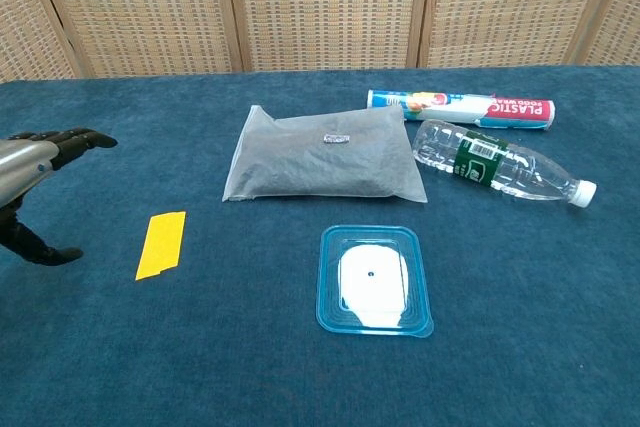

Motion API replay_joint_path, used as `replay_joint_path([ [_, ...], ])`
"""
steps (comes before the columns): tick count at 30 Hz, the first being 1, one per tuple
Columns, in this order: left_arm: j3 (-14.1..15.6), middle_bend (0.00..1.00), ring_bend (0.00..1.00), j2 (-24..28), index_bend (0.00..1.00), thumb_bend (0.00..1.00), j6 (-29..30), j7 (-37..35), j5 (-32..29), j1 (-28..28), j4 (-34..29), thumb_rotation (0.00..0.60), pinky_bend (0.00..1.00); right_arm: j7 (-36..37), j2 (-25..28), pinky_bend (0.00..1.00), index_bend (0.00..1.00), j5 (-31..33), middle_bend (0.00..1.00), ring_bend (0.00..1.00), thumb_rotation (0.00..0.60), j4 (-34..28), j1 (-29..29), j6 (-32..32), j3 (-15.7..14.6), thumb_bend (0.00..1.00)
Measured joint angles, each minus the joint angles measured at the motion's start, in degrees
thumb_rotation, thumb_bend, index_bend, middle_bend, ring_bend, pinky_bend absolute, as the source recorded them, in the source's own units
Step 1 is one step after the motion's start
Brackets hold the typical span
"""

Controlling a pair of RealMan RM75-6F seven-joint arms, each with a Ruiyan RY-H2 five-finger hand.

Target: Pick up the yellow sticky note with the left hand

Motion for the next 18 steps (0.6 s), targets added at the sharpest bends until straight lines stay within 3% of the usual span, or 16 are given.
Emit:
replay_joint_path([
  [18,-1.3,0.00,0.00,-9.5,0.00,0.24,-1.9,5.6,-8.2,-6.3,7.7,0.600,0.00,2.9,0.6,0.00,0.00,0.3,0.00,0.00,0.600,0.5,0.2,-0.6,0.1,0.00],
])
